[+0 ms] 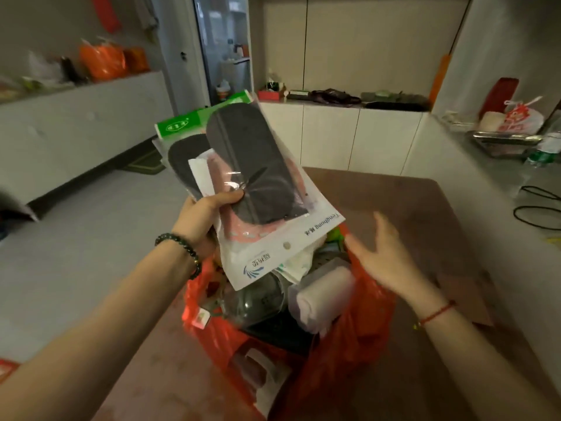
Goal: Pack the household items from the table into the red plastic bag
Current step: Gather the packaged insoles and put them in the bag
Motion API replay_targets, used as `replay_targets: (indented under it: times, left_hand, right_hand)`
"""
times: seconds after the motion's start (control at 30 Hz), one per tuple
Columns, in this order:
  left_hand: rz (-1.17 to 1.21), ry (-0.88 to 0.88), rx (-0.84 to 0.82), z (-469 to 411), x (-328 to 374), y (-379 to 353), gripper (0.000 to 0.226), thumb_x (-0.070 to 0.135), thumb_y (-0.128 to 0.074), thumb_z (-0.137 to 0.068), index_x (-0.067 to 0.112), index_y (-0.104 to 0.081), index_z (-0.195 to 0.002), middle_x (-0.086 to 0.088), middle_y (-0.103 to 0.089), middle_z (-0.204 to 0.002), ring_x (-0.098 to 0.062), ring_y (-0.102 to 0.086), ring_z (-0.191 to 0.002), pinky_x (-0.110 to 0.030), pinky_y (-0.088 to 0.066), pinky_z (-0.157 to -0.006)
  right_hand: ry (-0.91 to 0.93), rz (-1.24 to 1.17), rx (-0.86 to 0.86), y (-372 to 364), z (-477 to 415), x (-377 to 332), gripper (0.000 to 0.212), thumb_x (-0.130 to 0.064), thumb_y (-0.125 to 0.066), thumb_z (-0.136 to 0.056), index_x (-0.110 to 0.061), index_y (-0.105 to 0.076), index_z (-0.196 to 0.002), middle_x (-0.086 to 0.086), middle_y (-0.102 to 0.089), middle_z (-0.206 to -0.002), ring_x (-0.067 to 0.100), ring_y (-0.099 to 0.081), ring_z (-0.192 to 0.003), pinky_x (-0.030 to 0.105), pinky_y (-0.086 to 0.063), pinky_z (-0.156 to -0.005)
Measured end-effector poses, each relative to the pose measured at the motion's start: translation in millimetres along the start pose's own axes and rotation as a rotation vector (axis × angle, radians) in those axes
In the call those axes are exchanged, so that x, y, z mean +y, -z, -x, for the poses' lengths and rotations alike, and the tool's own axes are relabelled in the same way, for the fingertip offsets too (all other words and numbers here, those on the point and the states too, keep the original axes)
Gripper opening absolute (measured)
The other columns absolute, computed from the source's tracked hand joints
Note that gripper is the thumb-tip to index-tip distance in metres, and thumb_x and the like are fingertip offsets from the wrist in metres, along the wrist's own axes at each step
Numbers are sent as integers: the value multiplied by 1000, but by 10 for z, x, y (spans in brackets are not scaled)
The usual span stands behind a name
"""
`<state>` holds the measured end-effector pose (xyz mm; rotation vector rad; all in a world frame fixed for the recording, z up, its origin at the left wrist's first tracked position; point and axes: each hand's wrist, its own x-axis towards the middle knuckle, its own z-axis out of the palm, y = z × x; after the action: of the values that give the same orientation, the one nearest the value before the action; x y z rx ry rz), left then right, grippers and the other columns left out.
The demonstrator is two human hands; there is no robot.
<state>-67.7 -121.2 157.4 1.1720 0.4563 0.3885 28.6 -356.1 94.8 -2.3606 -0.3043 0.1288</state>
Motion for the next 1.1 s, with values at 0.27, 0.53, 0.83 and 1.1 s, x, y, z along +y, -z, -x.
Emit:
replay_targets:
  times: [0.27,0.53,0.83,1.1]
  left_hand:
    - [30,163,-126,232,-387,-178,34,0,-56,-81,0,-60,-116,-21,-67,-106,-33,-67,-90,-40,-59,-76]
    - [-295,603,-587,193,-648,-419,25,6,-50,-86,-2,-63,-106,-11,-71,-88,-19,-70,-67,-28,-58,-68]
    - [-508,350,-223,-298,-694,-853,14,3,-60,-82,3,-55,-95,-8,-67,-65,-19,-56,-49,-19,-47,-36]
    - [-1013,183,-143,-495,-864,-1195,85,30,-60,-85,-7,-9,-142,-21,-30,-148,-32,-31,-136,-36,-27,-112]
  right_hand:
    - [-168,44,64,-165,303,645,29,-23,-48,-94,-3,-63,-79,26,-68,-90,38,-62,-86,32,-39,-68]
    - [-344,-1182,11,385,309,503,32,-9,-38,-96,-11,-43,-65,-6,-41,-36,2,-28,-26,14,-29,-31]
    - [-43,-1297,6,669,373,20,28,3,-37,-91,-9,-61,-101,-1,-52,-53,4,-32,-32,14,-26,-34]
    - [-48,-1274,-14,634,564,207,35,10,-42,-85,-11,-65,-100,3,-70,-73,6,-38,-38,15,-29,-33]
